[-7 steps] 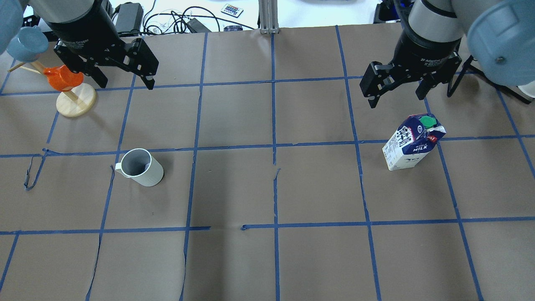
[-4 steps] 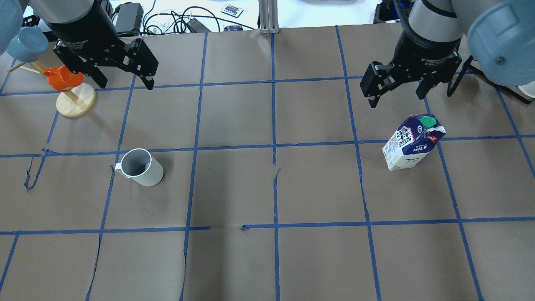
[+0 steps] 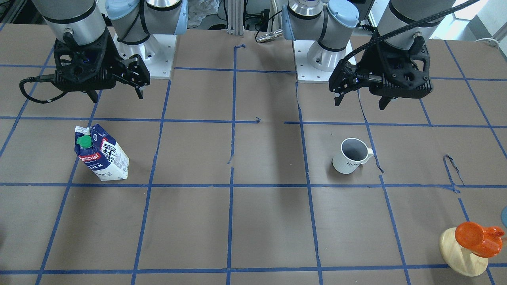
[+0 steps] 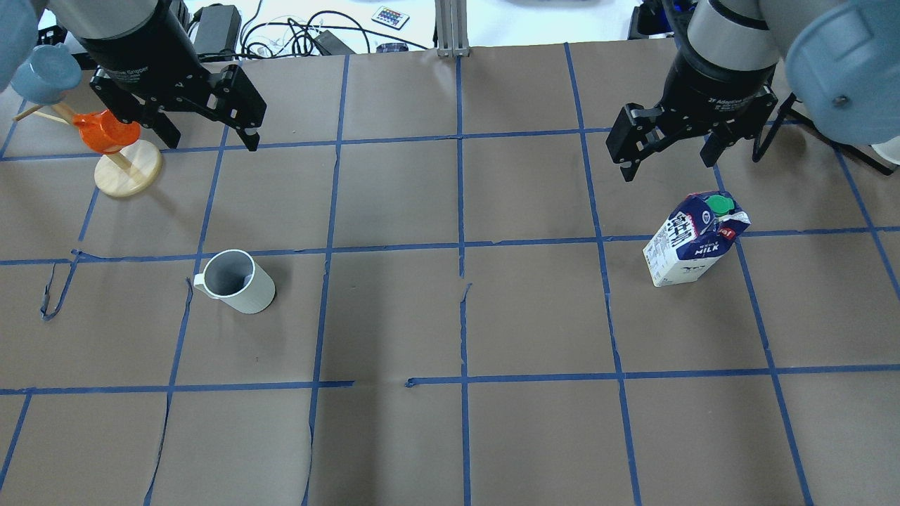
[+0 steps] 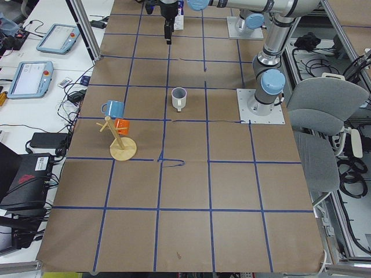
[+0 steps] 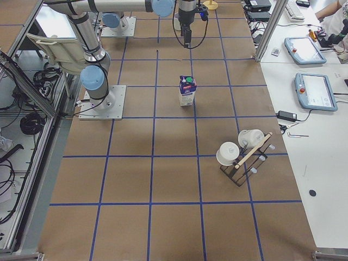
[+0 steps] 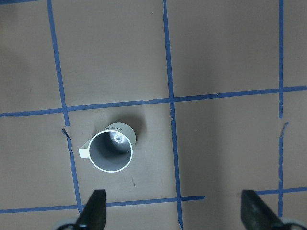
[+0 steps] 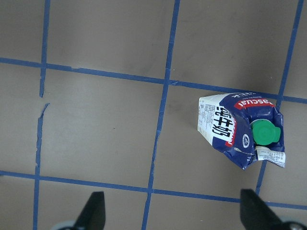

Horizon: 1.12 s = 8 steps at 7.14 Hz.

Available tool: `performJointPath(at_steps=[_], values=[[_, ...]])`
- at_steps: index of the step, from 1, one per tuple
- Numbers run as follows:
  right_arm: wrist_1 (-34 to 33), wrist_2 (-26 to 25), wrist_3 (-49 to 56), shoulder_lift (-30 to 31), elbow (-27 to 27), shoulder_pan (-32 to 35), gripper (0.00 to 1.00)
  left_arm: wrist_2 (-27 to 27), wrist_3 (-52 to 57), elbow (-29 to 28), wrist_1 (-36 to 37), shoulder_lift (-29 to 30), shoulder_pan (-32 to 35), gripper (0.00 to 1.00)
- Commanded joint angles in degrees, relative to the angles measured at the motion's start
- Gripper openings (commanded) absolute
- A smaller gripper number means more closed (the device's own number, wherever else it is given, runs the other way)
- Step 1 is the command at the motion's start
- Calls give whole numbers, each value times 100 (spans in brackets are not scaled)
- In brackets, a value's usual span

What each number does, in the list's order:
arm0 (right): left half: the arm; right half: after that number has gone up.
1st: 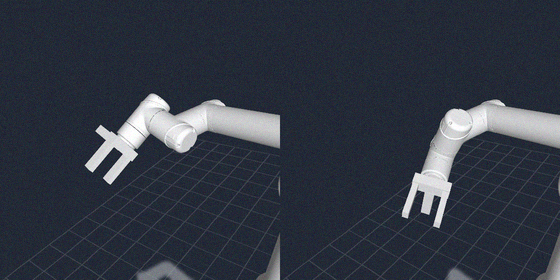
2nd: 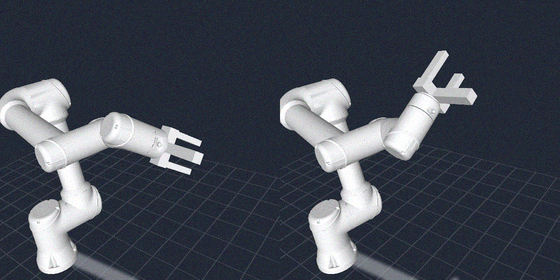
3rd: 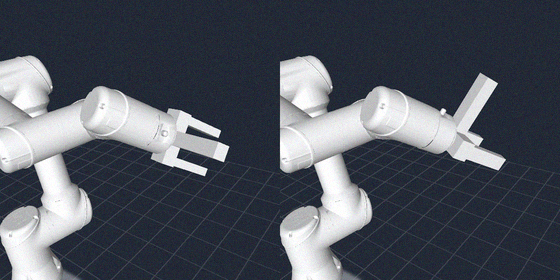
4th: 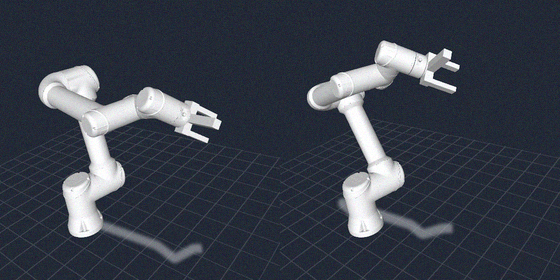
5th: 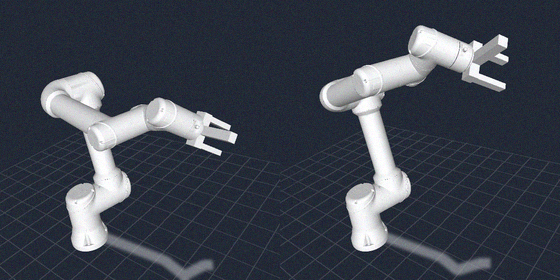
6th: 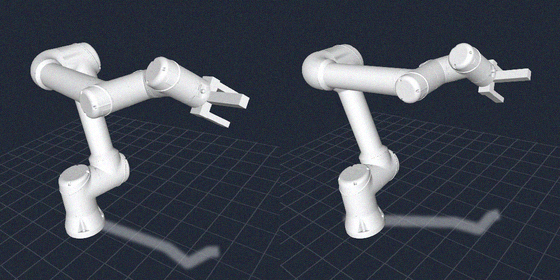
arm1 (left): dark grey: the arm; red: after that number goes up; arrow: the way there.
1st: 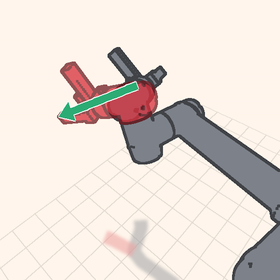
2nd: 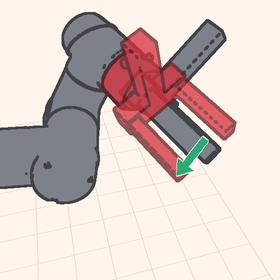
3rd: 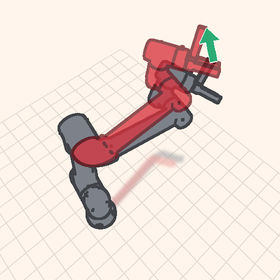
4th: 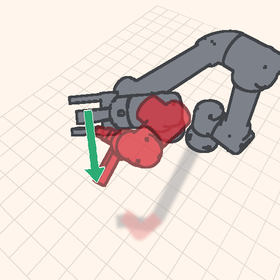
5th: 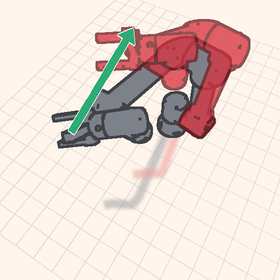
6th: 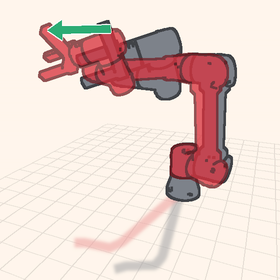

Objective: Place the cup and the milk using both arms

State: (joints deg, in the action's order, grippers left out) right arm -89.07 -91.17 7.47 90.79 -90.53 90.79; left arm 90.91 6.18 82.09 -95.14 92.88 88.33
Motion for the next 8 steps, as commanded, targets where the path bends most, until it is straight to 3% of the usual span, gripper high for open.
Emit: performJointPath(at_steps=[1, 8], values=[[3, -14, 9, 0, 0, 0, 100, 6, 6, 0, 4, 2, -9, 100], [3, -14, -53, -9, -9, -9, 100, 6, 6, 0, 4, -7, -9, 100]])
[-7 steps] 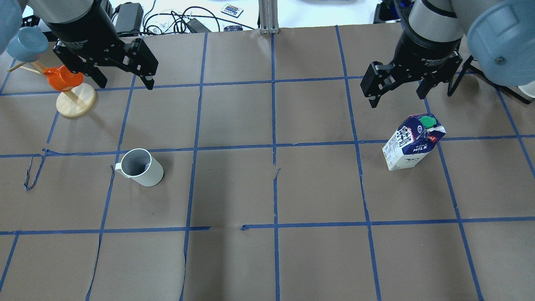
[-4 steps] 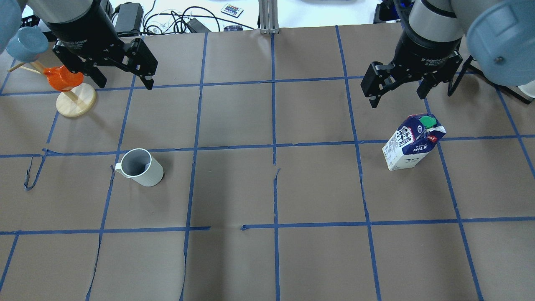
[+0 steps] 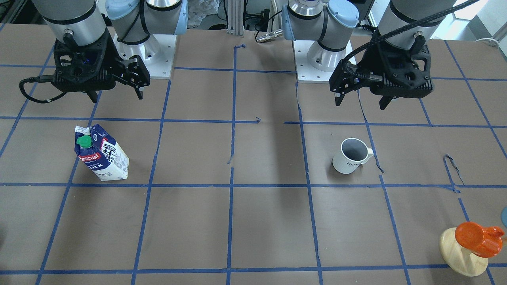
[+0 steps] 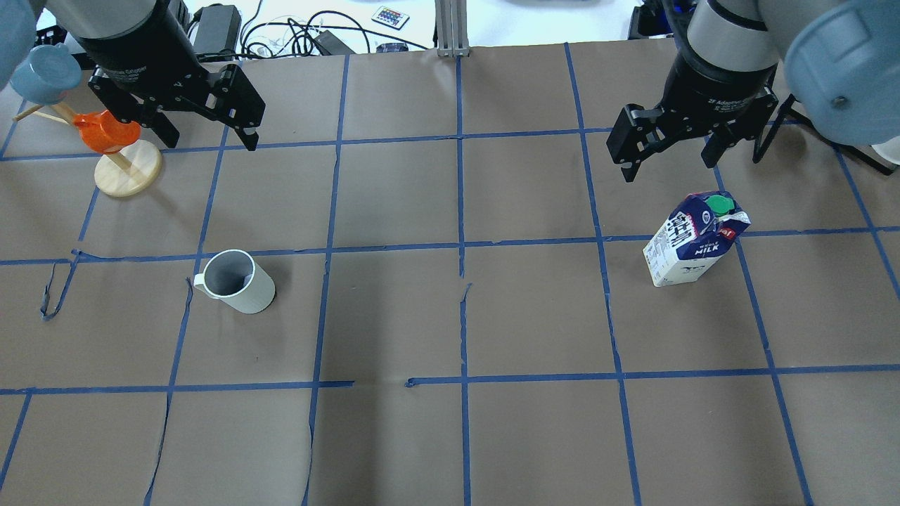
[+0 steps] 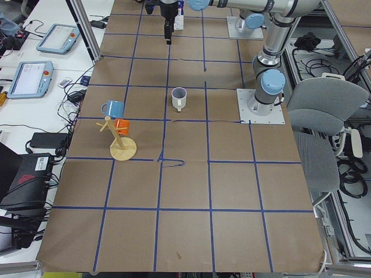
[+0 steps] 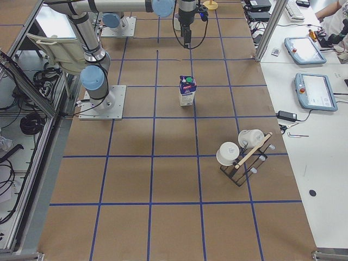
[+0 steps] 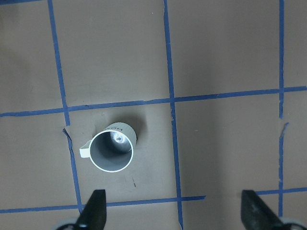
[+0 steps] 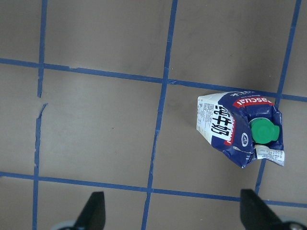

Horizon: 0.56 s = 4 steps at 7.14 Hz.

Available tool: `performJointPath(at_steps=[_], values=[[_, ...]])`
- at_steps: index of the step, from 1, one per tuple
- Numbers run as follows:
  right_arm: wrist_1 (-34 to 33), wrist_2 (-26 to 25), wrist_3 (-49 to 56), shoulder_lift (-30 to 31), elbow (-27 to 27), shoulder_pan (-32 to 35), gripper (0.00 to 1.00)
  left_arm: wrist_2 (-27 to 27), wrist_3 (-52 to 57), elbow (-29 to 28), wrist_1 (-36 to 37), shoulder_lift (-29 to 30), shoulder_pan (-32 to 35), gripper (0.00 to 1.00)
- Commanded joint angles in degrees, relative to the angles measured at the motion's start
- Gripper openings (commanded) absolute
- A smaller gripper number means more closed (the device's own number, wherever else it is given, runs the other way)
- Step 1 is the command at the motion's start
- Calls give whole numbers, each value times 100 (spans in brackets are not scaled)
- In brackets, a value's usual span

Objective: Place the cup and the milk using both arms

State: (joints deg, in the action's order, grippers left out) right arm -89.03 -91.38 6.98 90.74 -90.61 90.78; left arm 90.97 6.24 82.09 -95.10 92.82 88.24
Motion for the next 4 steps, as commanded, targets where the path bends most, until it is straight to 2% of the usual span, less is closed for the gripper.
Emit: performJointPath(at_steps=[1, 4], values=[[0, -11, 22, -12, -1, -7, 100, 0, -17, 9, 0, 8, 0, 100], [9, -20, 32, -30, -1, -33, 100, 0, -9, 27, 0, -1, 0, 100]])
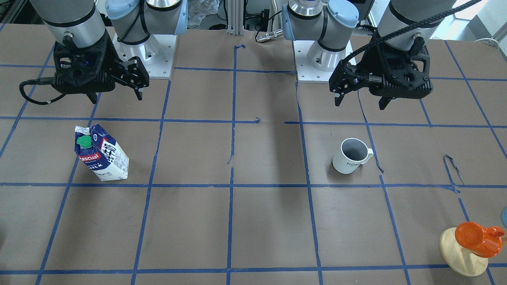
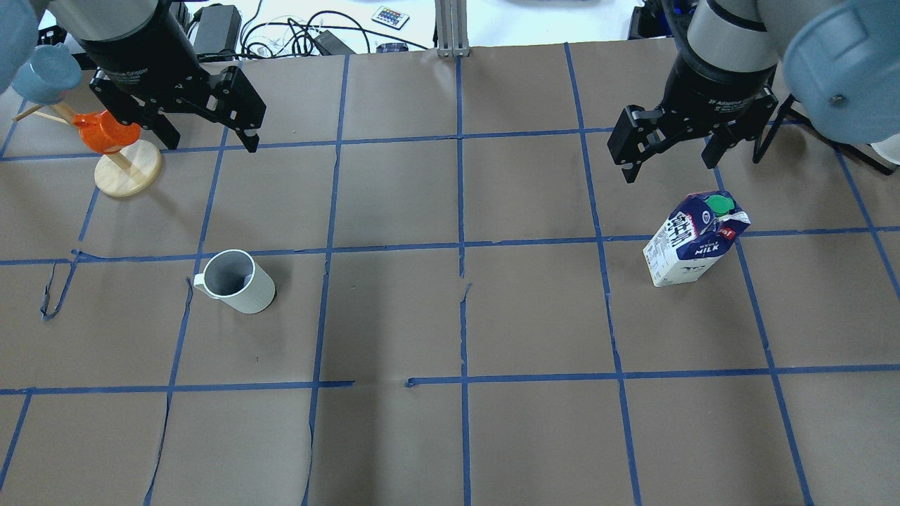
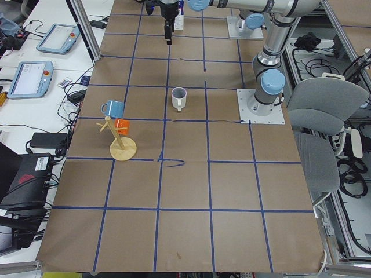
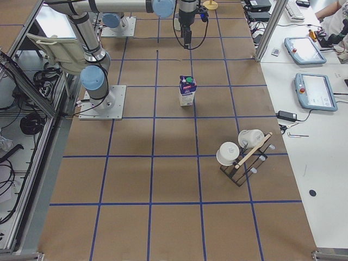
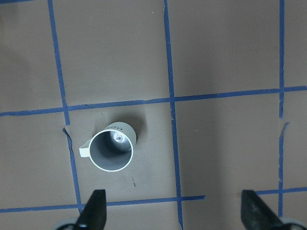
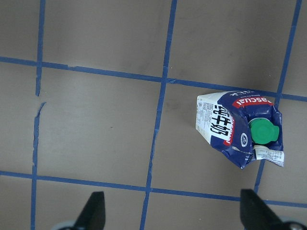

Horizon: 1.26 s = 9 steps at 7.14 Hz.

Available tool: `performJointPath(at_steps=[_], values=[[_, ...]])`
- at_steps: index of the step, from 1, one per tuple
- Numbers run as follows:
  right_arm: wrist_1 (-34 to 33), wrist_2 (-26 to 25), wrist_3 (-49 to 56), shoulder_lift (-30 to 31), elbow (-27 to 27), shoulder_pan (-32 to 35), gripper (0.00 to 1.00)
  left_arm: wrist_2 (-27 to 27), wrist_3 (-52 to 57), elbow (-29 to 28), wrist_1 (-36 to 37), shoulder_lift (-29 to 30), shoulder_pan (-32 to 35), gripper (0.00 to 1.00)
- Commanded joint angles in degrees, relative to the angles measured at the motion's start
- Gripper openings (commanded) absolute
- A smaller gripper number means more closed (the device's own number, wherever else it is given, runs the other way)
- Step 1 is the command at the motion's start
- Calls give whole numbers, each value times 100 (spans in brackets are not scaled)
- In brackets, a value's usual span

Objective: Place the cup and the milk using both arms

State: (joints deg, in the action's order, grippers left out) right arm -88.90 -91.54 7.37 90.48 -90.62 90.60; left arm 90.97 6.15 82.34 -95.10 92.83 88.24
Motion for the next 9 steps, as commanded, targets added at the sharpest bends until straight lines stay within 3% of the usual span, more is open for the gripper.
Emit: performJointPath(at_steps=[1, 4, 6, 8, 9], values=[[-13, -4, -7, -4, 0, -24, 100, 0, 1, 1, 0, -1, 0, 100], [-13, -4, -25, -4, 0, -24, 100, 9, 62, 10, 17, 77, -79, 100], [-13, -12, 19, -4, 0, -24, 100, 17, 45, 254, 139, 157, -551, 100], [-31, -13, 19, -4, 0, -33, 100, 18, 619, 1025, 515, 261, -1219, 100], [-40, -13, 19, -4, 9, -42, 100, 44, 1129, 1690, 1450, 332, -1431, 100]])
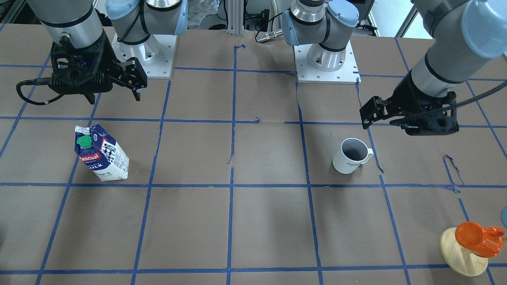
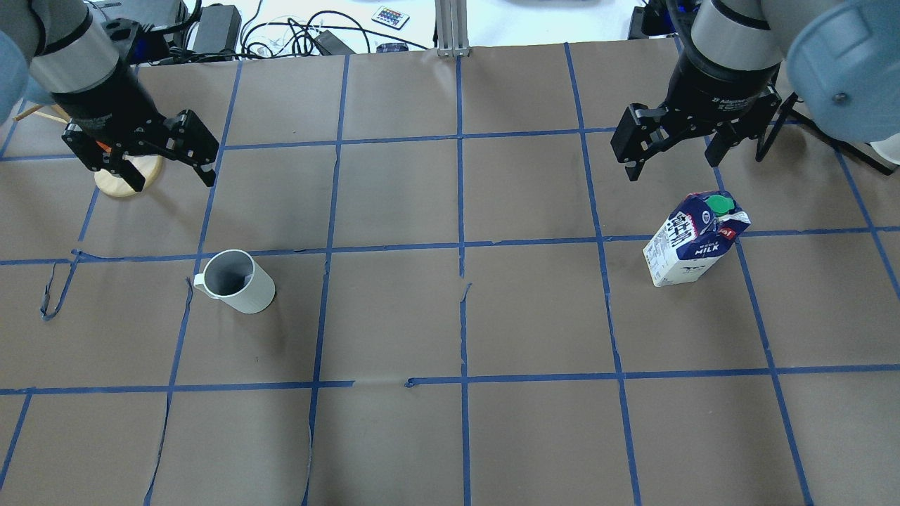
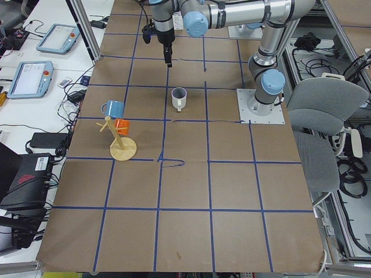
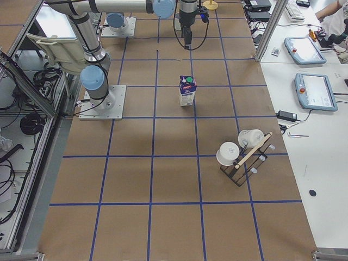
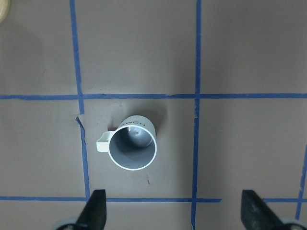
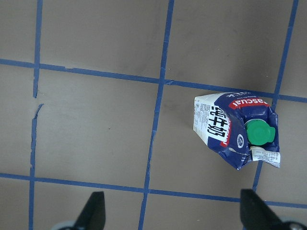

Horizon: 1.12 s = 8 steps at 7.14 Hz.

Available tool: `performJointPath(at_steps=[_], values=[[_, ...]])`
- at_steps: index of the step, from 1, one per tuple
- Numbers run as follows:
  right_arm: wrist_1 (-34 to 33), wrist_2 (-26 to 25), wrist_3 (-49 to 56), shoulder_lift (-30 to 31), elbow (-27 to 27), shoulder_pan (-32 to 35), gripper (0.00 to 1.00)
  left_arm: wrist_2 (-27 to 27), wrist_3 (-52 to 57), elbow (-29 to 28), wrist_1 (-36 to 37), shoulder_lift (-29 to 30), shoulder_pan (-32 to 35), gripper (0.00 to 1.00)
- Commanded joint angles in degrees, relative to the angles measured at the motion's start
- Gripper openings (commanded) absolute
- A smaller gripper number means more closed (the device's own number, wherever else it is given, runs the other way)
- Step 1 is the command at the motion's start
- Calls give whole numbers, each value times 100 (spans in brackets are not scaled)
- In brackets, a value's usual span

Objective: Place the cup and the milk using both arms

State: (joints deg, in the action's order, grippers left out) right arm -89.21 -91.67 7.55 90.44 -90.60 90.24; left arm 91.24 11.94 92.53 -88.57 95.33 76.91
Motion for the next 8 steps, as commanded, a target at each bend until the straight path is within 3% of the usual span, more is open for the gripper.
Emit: performJointPath(at_steps=[1, 2, 6, 7, 8], values=[[-8, 0, 1, 0, 7, -16, 100, 16, 608, 1375, 1659, 117, -569, 100], [-26, 0, 10, -9, 7, -33, 100, 25, 747, 1782, 2225, 222, -711, 100], [-70, 26, 19, -18, 42, -532, 100, 175, 626, 1945, 2004, 689, -721, 100], [-78, 96, -25, -9, 51, -543, 100, 166, 199, 1936, 1897, 689, -739, 74], [-70, 96, -51, -17, 16, -517, 100, 122, -727, 1936, 1896, 671, -748, 72]])
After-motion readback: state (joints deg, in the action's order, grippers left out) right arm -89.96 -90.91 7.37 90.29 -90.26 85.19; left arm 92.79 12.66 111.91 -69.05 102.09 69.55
